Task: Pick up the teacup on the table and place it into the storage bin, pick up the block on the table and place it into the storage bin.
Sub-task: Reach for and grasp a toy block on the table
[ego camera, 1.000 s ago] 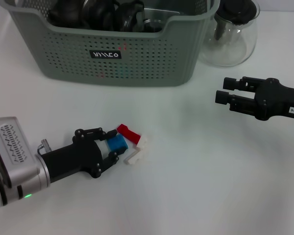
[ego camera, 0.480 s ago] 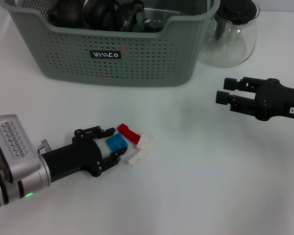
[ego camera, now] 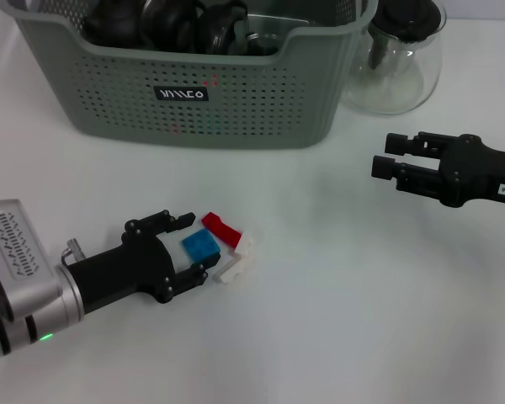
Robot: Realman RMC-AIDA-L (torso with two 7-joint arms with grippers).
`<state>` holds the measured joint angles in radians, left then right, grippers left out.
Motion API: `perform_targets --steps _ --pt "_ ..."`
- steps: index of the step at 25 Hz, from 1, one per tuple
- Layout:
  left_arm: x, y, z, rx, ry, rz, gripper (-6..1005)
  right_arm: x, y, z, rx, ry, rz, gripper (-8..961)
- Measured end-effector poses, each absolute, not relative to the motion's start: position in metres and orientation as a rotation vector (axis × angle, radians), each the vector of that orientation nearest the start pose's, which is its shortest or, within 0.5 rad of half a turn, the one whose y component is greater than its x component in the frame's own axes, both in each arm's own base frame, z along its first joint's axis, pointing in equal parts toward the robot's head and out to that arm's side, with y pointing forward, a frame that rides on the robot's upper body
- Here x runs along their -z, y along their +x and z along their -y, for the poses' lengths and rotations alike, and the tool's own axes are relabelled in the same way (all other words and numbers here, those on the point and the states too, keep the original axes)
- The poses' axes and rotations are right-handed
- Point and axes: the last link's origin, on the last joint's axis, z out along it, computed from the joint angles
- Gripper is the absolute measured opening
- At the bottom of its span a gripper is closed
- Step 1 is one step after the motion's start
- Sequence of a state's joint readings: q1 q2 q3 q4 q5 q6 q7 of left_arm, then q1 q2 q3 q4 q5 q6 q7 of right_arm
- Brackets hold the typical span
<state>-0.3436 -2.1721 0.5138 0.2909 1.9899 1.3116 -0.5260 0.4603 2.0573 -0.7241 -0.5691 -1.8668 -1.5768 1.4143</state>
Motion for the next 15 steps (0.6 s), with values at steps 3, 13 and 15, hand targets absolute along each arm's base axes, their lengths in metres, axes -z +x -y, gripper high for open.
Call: perform_targets --steps 3,13,15 --pt "0.0865 -0.3295 -0.2431 0.525 -2.519 0.296 661 0.0014 0.2778 -0.3100 -0.863 -2.645 -0.817 583" --pt "0.0894 -0.3333 -0.2424 0.487 -2.524 0.306 659 0.0015 0.2777 -0.3100 -0.864 -2.645 -0.817 583" --pt "0.0899 -0.3333 -0.2424 0.485 -2.524 0.307 659 0.0015 0.2777 -0.3100 -0.864 -2.645 -0.817 583"
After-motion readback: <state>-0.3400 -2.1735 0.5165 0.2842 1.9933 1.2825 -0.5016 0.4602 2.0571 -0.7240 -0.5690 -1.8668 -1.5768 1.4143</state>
